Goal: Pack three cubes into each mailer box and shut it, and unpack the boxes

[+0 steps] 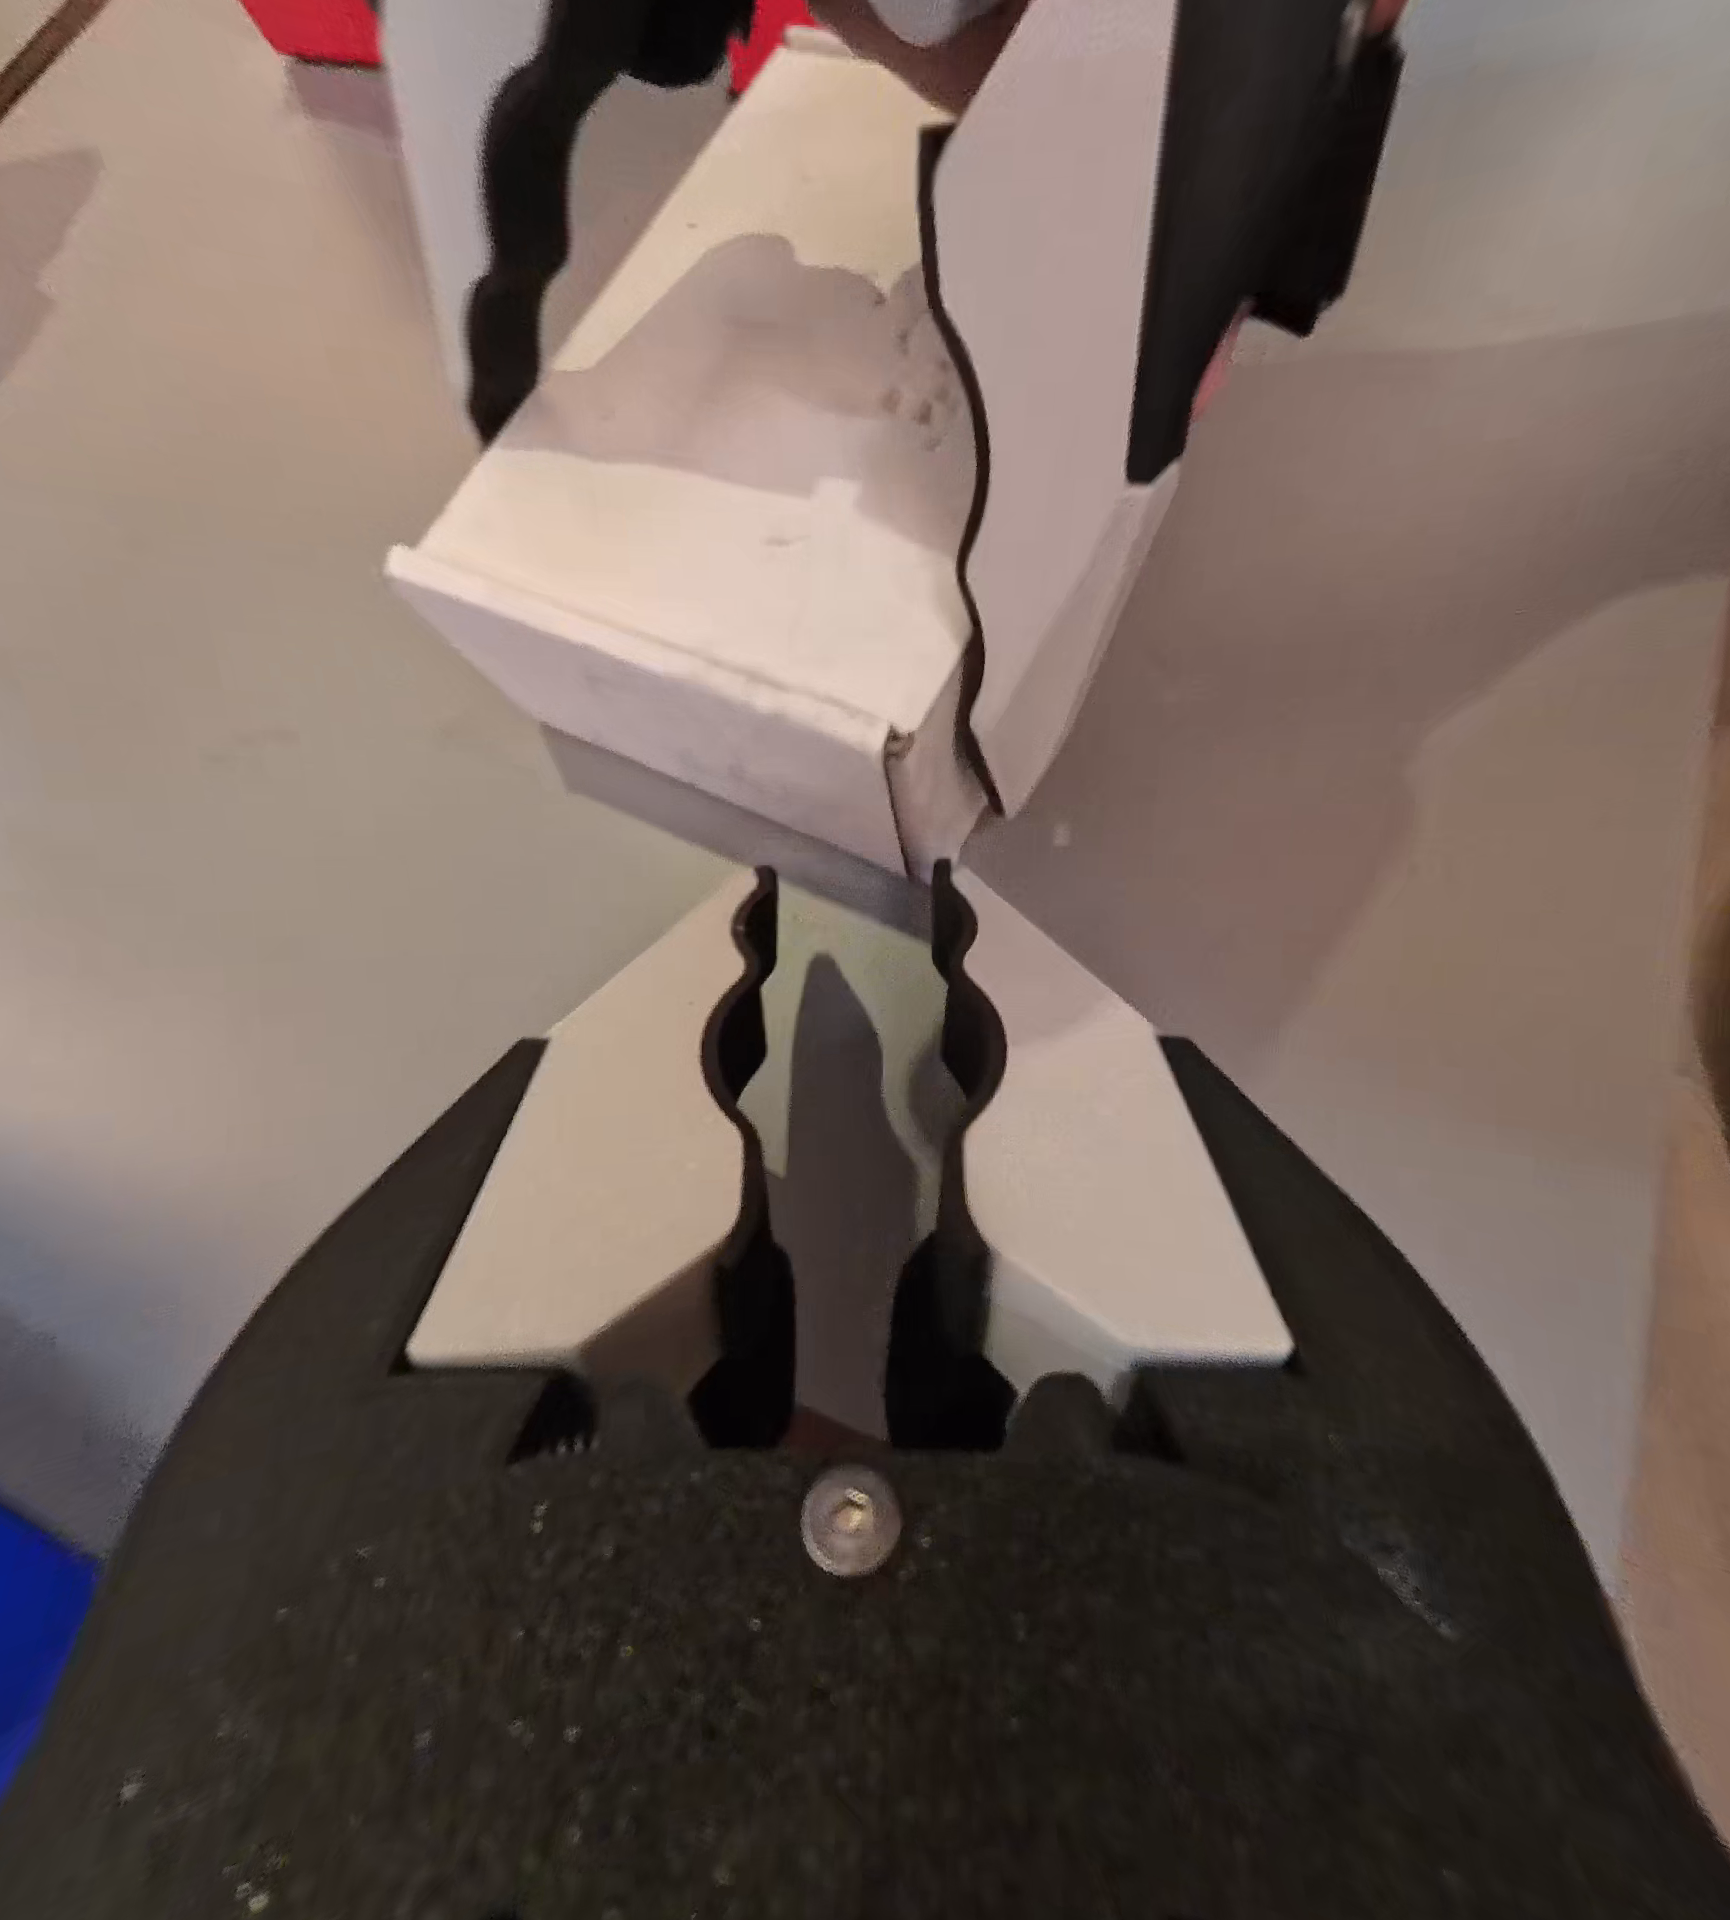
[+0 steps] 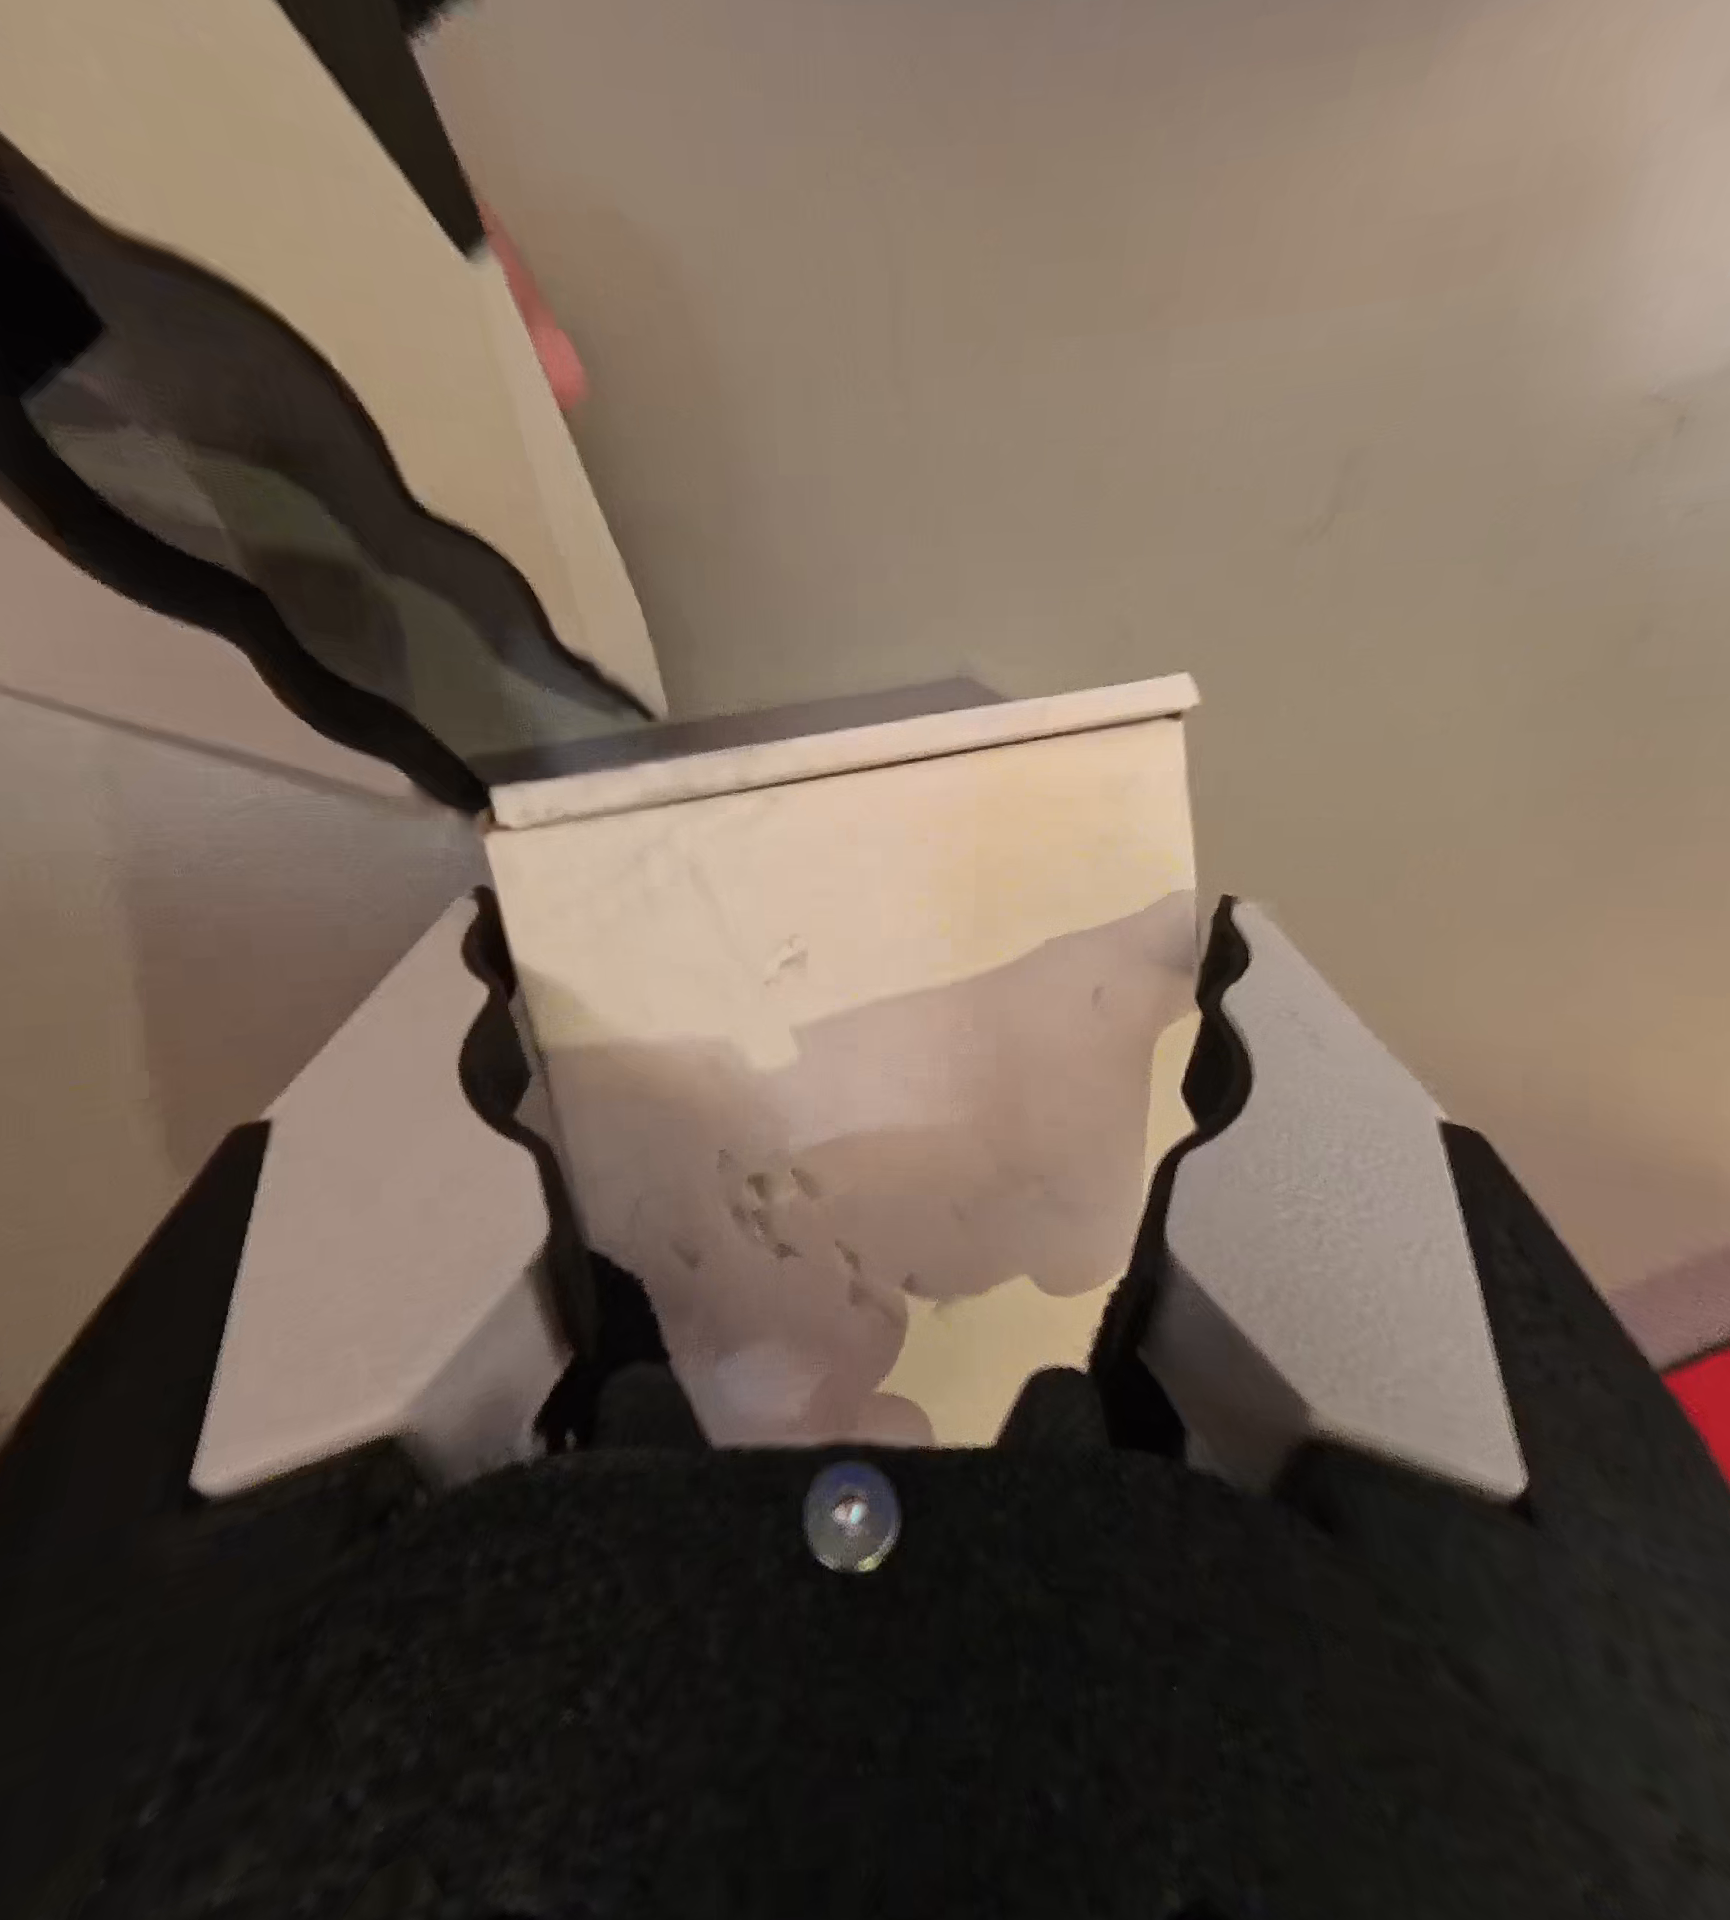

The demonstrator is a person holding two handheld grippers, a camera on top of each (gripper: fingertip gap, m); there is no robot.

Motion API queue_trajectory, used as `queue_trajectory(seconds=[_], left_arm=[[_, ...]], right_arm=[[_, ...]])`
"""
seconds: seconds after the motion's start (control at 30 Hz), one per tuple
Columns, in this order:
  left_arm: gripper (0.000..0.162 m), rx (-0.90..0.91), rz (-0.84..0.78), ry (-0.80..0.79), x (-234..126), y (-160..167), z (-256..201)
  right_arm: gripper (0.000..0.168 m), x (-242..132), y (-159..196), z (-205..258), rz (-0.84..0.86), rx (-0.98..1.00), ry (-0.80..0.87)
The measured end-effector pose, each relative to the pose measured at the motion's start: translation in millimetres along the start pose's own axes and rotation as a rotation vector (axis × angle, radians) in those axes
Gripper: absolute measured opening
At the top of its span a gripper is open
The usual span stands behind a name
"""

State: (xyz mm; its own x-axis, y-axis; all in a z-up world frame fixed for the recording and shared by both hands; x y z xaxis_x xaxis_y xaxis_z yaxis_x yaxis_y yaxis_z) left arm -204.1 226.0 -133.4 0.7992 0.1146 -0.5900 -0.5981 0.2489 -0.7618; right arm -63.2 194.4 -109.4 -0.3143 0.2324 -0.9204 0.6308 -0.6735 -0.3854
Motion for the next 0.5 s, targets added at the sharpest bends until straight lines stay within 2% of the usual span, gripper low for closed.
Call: queue_trajectory(seconds=[0.03,0.2,0.3,0.5], left_arm=[[0.026,-0.019,-0.003,-0.004,-9.3,1.3,4.1],[0.026,-0.174,-0.003,-0.154,-57.5,2.4,29.0],[0.024,-0.33,0.079,-0.301,-80.0,14.9,33.9],[0.018,-0.551,0.098,-0.377,-104.9,37.4,8.5]], right_arm=[[0.13,-1.0,-0.9,-0.6,-0.003,0.018,-0.015],[0.144,10.6,-7.0,2.1,0.034,0.048,0.03],[0.14,15.5,-10.8,4.4,0.063,0.064,0.09],[0.137,15.8,-12.2,5.5,0.089,0.063,0.098]])
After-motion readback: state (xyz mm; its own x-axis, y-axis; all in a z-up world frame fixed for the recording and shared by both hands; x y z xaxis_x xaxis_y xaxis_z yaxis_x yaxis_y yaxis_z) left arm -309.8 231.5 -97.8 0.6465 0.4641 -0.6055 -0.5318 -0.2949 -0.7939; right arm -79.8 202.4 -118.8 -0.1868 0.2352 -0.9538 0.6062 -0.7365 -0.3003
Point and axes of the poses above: each gripper's, where its closed fingertips meet, x out along the fingers, y out of its underside, z = x × y across the jaws, the point moved 10 cm from there along -x, back along the fingers, and after that the axes turned 14 degrees about -y, right-handed, at the moved point
